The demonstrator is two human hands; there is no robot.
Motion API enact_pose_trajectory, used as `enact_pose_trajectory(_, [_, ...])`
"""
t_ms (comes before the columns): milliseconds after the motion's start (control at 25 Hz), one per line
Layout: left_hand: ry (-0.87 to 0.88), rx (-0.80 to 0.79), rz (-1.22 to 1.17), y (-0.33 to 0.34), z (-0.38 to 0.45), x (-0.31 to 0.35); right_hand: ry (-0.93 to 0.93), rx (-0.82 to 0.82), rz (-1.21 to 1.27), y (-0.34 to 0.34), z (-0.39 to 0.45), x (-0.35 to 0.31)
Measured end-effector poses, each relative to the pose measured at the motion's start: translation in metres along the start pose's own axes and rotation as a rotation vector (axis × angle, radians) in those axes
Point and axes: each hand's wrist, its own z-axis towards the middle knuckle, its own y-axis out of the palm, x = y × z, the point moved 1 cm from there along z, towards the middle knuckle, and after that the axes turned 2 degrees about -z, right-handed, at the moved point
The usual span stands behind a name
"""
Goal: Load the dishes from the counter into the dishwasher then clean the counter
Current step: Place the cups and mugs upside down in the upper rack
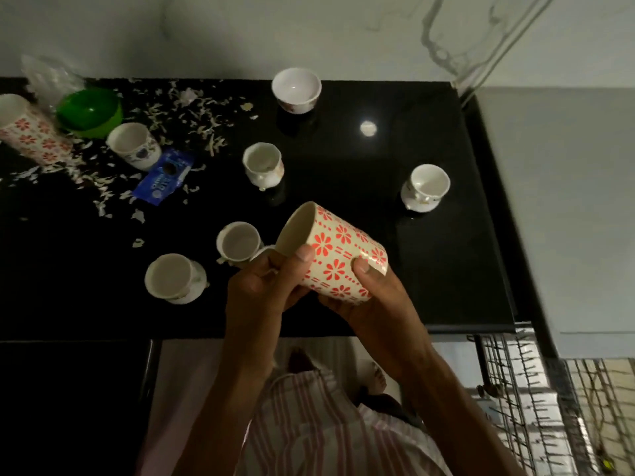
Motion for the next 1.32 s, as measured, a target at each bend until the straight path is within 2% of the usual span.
enact_pose_trajectory(240, [-0.075,-0.134,0.016,0.041,-0.026,-0.022,-0.116,0.105,-0.047,-0.043,-0.042,-0.016])
enact_pose_trajectory(360, [-0.159,-0.189,0.004,0.067,-0.046,-0.041,-0.129,0.145,-0.055,-0.074,-0.070,-0.023])
enact_pose_trajectory(600, [-0.221,-0.220,0.039,0.117,-0.110,-0.093,-0.115,0.232,-0.063,-0.146,-0.146,-0.024])
enact_pose_trajectory(760, [-0.313,-0.291,0.127,0.145,-0.140,-0.120,-0.126,0.285,-0.090,-0.180,-0.188,-0.020])
enact_pose_trajectory(1080, [-0.447,-0.411,0.139,0.179,-0.155,-0.138,-0.185,0.385,-0.124,-0.209,-0.228,-0.018])
enact_pose_trajectory(1320, [-0.686,-0.557,0.029,0.194,-0.147,-0.164,-0.269,0.507,-0.053,-0.220,-0.250,-0.002])
